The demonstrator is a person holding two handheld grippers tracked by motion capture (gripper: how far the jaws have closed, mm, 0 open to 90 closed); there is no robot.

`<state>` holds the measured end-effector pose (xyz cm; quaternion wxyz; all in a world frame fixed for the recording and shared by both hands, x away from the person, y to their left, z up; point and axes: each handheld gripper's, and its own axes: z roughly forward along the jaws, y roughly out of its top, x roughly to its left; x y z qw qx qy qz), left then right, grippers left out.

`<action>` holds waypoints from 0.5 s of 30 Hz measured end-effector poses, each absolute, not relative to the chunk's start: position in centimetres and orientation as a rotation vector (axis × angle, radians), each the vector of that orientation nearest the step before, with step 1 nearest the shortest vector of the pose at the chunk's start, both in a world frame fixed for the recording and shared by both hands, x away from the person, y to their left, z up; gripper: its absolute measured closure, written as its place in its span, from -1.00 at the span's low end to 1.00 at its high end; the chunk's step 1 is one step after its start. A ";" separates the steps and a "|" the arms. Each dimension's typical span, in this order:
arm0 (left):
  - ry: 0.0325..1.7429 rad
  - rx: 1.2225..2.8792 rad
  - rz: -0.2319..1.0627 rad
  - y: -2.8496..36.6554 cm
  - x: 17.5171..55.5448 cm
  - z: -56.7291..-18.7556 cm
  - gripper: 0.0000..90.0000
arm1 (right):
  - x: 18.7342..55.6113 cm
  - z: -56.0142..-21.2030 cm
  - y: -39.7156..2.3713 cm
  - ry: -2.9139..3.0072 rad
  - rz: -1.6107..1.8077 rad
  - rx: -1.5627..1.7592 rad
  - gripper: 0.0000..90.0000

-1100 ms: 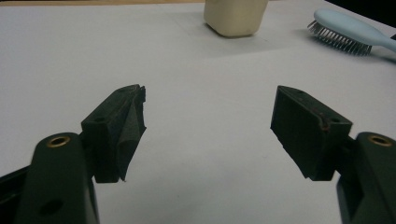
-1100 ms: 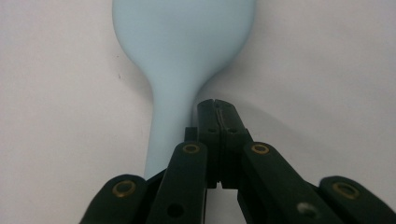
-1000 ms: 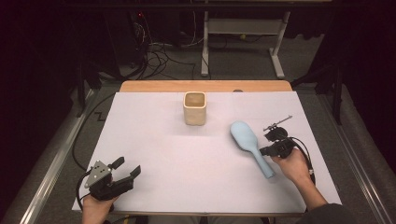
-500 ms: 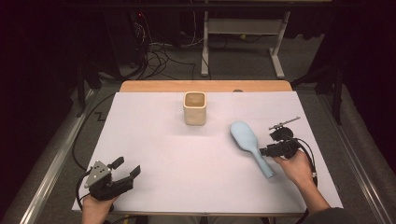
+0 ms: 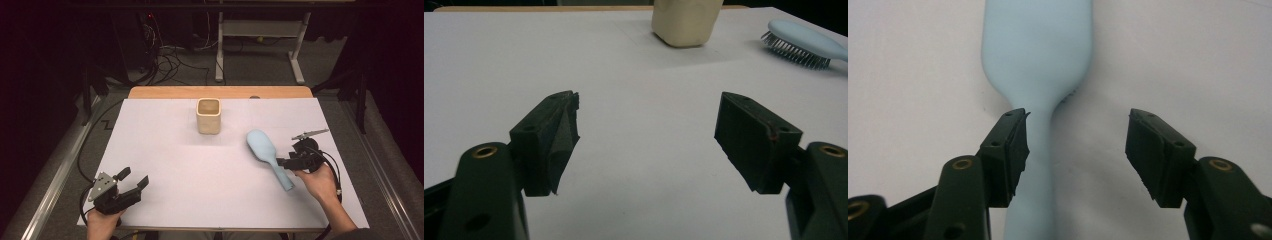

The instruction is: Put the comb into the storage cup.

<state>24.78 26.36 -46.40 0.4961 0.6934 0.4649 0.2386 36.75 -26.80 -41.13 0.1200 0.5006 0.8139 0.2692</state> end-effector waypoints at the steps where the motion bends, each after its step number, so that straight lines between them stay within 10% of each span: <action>1: 1.126 1.677 0.579 26.4 24.8 -46.4 -0.42 | 36.7 -41.1 -26.7 2.378 0.789 1.456 -0.08; 15: 1.122 1.666 0.578 26.5 24.7 -46.3 -0.40 | 36.6 -41.3 -25.1 2.399 0.782 1.450 -0.10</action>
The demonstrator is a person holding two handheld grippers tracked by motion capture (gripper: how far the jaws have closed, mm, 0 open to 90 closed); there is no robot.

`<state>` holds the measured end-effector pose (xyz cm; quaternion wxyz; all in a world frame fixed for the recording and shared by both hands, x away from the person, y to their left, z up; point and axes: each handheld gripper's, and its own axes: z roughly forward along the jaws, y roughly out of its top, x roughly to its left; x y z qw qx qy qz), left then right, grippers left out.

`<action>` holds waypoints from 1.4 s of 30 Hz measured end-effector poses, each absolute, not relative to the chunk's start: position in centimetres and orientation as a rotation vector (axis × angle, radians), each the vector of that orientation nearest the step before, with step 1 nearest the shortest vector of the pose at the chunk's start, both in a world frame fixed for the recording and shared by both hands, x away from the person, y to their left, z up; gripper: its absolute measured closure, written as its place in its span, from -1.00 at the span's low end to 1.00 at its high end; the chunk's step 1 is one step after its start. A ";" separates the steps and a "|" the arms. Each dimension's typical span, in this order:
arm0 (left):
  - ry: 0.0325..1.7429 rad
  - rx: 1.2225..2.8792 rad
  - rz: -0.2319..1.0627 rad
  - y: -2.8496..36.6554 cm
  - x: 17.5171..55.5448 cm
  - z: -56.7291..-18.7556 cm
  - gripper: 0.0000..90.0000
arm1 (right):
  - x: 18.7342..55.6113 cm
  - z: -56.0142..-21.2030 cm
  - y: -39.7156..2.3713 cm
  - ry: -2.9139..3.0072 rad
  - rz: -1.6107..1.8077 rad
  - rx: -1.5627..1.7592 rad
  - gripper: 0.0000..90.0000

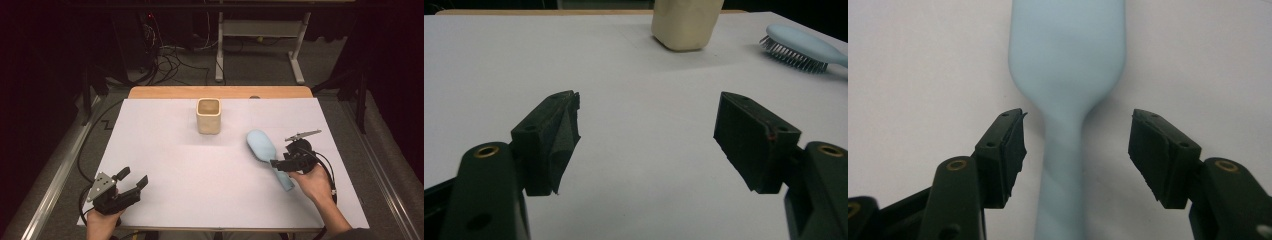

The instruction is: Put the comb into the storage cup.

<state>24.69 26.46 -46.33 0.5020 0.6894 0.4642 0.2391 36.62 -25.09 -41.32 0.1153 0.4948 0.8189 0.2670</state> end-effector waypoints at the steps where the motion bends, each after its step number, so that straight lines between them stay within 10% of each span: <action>1: 1.121 1.667 0.579 26.5 24.7 -46.3 -0.40 | 36.6 -41.3 -24.9 2.403 0.775 1.442 -0.10; 26: 1.117 1.665 0.584 26.3 24.7 -46.2 -0.40 | 38.5 -43.4 -22.5 2.495 0.512 1.502 0.01; 42: 1.106 1.683 0.596 26.0 24.6 -46.2 -0.39 | 39.5 -43.5 -21.1 2.493 0.345 1.525 0.45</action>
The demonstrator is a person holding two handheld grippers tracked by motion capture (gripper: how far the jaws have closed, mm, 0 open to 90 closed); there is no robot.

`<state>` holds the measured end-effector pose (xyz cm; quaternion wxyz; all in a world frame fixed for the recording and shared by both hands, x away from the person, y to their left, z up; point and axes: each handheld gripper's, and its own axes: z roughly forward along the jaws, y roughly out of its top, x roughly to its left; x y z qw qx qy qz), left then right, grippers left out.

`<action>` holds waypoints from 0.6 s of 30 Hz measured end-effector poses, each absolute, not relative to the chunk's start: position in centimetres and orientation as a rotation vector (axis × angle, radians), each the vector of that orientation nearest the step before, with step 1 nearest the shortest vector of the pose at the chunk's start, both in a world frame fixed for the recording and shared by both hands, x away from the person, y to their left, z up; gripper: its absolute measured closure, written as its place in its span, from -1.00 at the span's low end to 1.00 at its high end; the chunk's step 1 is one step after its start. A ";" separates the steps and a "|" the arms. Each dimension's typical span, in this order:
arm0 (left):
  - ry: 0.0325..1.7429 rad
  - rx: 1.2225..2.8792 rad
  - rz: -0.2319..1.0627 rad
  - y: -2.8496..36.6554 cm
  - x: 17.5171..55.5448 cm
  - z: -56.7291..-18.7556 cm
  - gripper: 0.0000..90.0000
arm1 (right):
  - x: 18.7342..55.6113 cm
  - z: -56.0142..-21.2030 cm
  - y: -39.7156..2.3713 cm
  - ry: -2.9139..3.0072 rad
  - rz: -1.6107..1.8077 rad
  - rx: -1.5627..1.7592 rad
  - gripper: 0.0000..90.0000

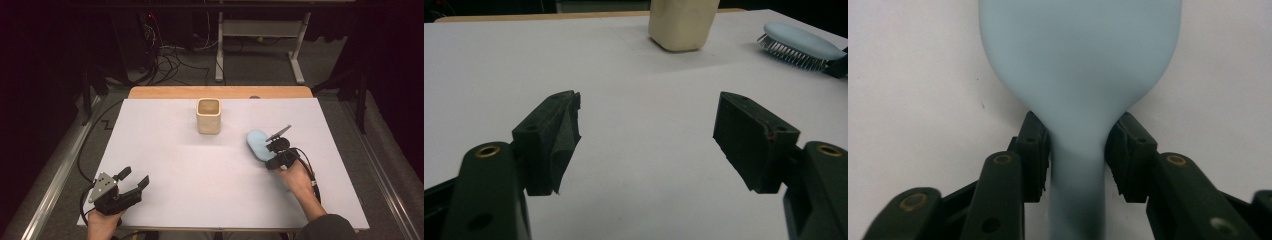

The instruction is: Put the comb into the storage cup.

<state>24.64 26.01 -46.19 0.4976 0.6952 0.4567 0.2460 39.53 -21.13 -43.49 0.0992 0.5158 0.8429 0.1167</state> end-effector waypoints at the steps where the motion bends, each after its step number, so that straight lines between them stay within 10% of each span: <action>1: 1.105 1.684 0.595 26.0 24.7 -46.2 -0.39 | 39.6 -43.5 -21.2 2.496 0.343 1.530 0.46; 18: 1.110 1.688 0.587 26.0 24.6 -46.3 -0.39 | 40.1 -43.4 -21.9 2.545 0.374 1.528 0.57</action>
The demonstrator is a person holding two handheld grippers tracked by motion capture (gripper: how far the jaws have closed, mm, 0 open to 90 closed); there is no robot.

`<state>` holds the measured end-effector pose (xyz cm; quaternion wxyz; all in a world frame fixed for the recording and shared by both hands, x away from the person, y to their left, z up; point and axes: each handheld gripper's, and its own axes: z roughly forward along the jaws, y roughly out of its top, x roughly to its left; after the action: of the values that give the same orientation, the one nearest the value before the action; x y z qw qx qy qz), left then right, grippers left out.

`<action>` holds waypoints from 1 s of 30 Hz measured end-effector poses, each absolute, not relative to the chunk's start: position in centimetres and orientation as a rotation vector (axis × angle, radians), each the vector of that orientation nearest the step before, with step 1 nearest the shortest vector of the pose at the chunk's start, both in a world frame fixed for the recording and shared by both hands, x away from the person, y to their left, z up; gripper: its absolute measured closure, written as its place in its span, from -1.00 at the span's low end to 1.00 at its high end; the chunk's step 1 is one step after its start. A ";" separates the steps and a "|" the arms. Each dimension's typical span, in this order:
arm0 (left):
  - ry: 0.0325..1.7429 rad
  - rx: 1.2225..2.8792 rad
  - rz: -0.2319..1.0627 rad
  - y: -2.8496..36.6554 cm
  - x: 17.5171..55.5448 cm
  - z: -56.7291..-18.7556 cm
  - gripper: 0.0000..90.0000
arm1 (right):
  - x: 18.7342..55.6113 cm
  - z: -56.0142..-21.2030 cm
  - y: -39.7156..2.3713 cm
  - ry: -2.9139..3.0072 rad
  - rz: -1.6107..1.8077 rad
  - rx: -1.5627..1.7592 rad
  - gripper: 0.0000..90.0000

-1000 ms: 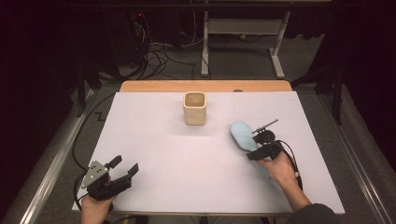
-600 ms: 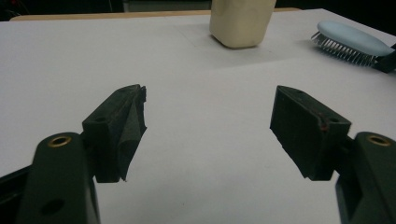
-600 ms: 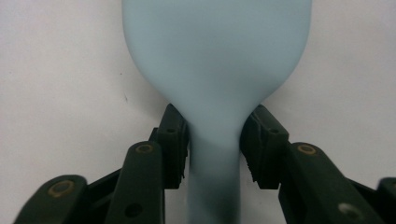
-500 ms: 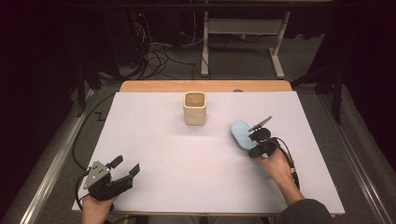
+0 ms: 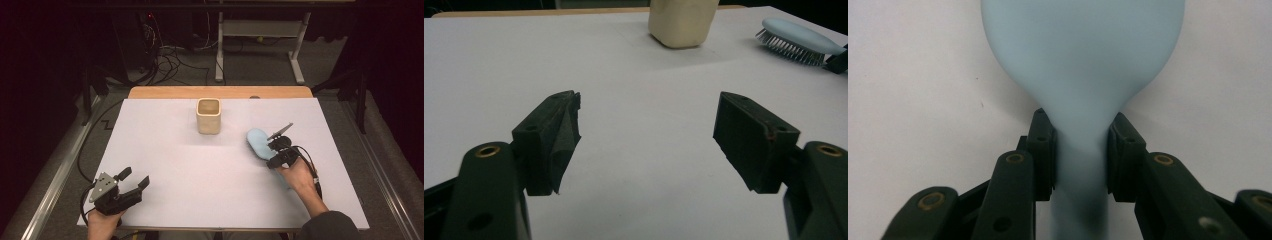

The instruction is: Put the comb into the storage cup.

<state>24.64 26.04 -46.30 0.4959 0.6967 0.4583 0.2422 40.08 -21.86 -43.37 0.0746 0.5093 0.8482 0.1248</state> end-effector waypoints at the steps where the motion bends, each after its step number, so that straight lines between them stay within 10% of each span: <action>1: 1.105 1.689 0.590 26.1 24.6 -46.3 -0.39 | 40.1 -43.4 -22.0 2.551 0.383 1.519 0.57; 30: 1.153 1.724 0.522 25.9 24.9 -46.1 -0.44 | 38.2 -42.3 -21.3 2.554 0.494 1.351 0.58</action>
<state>24.86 25.89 -46.13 0.4807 0.7068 0.4729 0.2138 38.15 -21.30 -42.26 0.1047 0.4584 0.8665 0.1677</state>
